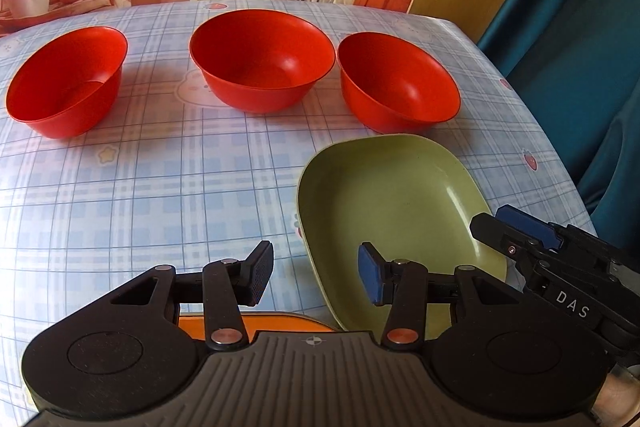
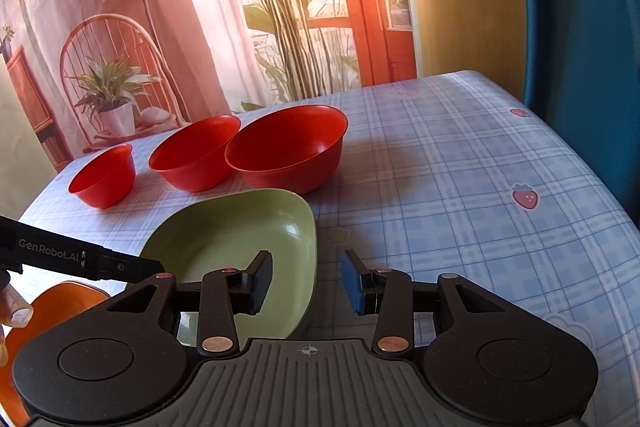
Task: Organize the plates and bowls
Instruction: 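Grasp the green plate rim with the right tool while the left tool holds the orange plate, then lower the green plate onto the orange plate with the right tool while the left tool holds it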
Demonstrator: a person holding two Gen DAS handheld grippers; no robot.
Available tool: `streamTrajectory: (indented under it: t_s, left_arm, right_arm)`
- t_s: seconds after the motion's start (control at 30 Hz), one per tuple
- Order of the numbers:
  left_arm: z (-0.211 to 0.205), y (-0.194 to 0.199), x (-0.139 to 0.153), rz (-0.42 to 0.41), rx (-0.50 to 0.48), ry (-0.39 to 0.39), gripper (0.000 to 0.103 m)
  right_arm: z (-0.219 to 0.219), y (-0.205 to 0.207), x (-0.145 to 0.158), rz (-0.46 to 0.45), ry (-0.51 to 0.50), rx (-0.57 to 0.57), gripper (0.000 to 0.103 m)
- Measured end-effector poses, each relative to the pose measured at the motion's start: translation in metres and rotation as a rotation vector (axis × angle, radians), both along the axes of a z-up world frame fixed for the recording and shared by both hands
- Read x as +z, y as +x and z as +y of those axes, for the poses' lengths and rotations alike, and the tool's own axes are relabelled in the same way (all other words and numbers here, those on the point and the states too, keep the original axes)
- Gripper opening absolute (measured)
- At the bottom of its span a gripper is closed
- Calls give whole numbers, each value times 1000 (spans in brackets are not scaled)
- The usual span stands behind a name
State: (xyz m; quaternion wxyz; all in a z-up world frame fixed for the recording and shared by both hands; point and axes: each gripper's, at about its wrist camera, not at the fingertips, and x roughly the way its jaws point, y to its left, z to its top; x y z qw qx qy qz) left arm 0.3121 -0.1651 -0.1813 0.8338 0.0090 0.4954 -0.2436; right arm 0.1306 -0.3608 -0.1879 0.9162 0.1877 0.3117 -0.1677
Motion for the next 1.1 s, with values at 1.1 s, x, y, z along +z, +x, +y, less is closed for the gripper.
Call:
streamTrajectory:
  t_s: [1.1]
  left_arm:
    - [38, -30, 48, -107, -12, -69, 37]
  right_arm:
    - [47, -5, 49, -36, -1, 71, 28]
